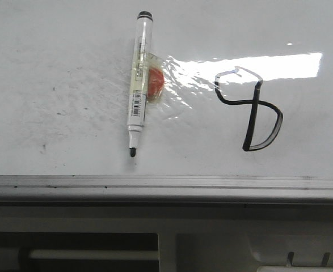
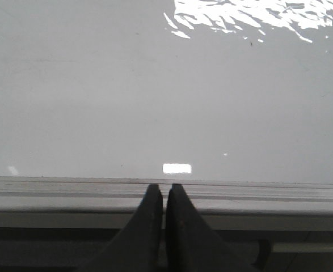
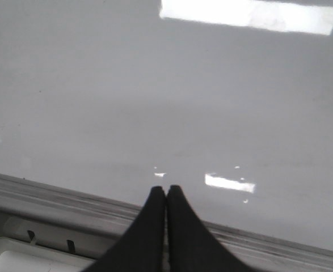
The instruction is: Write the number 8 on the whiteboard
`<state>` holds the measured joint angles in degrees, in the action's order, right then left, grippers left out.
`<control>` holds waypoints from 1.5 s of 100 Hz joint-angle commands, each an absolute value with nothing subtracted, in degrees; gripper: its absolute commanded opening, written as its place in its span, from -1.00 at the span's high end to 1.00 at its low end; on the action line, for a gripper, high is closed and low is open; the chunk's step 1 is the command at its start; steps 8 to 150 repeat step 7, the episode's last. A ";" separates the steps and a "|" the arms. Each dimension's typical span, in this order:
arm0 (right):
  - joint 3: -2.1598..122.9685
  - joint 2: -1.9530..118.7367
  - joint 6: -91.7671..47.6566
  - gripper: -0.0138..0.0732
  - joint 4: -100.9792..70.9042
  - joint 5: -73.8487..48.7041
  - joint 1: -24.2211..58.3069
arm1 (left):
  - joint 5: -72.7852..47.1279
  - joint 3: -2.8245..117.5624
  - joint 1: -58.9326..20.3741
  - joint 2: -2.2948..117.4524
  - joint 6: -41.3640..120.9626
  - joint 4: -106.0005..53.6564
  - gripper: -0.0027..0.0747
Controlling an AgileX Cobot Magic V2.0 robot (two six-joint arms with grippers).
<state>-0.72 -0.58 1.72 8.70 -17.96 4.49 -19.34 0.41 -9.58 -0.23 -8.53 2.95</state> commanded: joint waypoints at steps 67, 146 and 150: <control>-1.38 -1.81 1.79 0.78 9.42 -15.73 4.09 | -16.80 -1.88 -9.49 -1.65 -9.01 2.54 0.98; -1.38 -1.81 1.79 0.78 9.42 -15.73 4.09 | -16.80 -1.88 -9.49 -1.65 -9.01 2.54 0.98; -1.38 -1.81 1.79 0.78 9.42 -15.73 4.09 | -16.80 -1.88 -9.49 -1.65 -9.01 2.54 0.98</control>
